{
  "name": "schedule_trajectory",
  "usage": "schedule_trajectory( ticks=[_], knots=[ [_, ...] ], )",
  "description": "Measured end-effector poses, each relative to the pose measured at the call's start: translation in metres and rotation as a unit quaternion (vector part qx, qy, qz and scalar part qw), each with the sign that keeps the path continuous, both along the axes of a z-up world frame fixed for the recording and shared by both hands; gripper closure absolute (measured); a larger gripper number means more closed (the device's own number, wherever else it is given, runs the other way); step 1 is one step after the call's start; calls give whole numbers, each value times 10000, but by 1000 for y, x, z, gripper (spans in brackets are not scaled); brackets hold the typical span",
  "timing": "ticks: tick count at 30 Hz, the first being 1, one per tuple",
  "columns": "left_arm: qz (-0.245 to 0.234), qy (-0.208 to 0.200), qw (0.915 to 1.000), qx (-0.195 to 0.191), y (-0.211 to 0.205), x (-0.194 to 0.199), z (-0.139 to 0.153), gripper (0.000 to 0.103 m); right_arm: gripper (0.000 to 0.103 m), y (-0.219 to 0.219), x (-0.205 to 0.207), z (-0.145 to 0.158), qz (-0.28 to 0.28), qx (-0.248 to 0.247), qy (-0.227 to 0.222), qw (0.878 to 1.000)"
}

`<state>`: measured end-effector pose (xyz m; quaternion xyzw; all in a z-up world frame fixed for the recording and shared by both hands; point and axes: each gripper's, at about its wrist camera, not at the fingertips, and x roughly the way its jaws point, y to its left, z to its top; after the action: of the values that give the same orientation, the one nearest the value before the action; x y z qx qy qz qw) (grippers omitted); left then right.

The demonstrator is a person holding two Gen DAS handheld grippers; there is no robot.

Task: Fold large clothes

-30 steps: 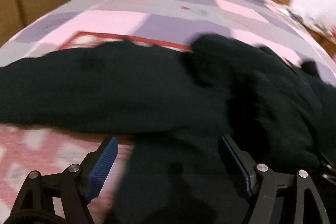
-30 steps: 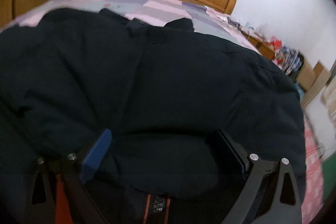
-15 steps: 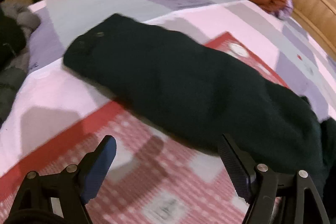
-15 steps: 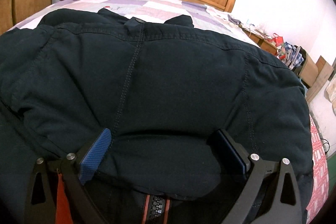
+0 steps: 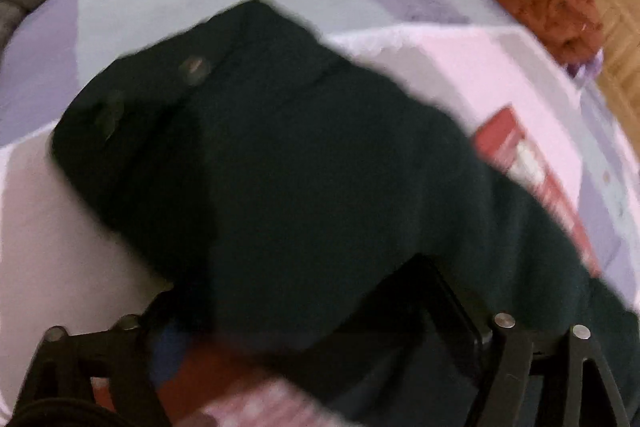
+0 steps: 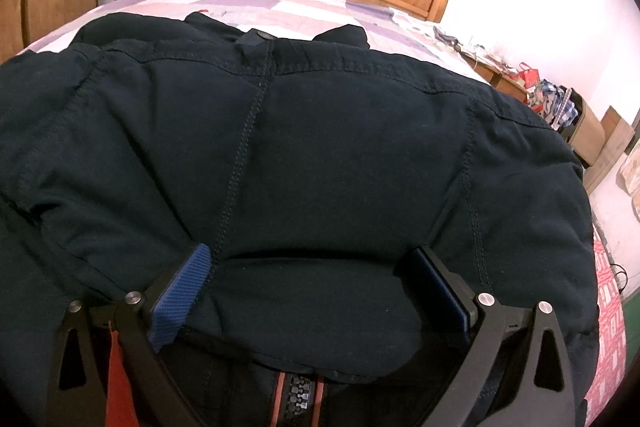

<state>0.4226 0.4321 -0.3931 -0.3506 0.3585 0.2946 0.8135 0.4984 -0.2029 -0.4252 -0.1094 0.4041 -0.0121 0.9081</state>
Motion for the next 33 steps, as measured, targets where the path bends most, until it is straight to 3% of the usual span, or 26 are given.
schedule_trajectory(
  ticks=[1,2,9,14,20,26,29,33],
  knots=[
    [-105,-129,9998,-87,2,7,1,70,2,0,0,0,-2,-3,1,10000],
    [-178,-170,9997,-77,2,11,4,83,2,0,1,0,-5,-4,3,10000],
    [-783,-482,9926,796,-26,28,66,89,1,-1,2,-2,-20,3,23,10000],
    [-1291,-960,9788,1269,-57,28,129,89,1,-2,3,-3,-23,37,31,10000],
    [-2140,-1518,9506,1659,-140,42,210,89,1,-2,4,-4,-26,81,48,10000],
    [-3285,-1987,9049,1835,-283,59,268,89,1,-5,8,6,22,219,202,9996],
    [-3849,-2101,8814,1755,-357,66,274,89,1,-12,0,27,34,307,209,9993],
    [-4411,-1989,8619,1517,-444,69,252,89,1,-46,-40,71,48,752,-286,9967]
  ],
)
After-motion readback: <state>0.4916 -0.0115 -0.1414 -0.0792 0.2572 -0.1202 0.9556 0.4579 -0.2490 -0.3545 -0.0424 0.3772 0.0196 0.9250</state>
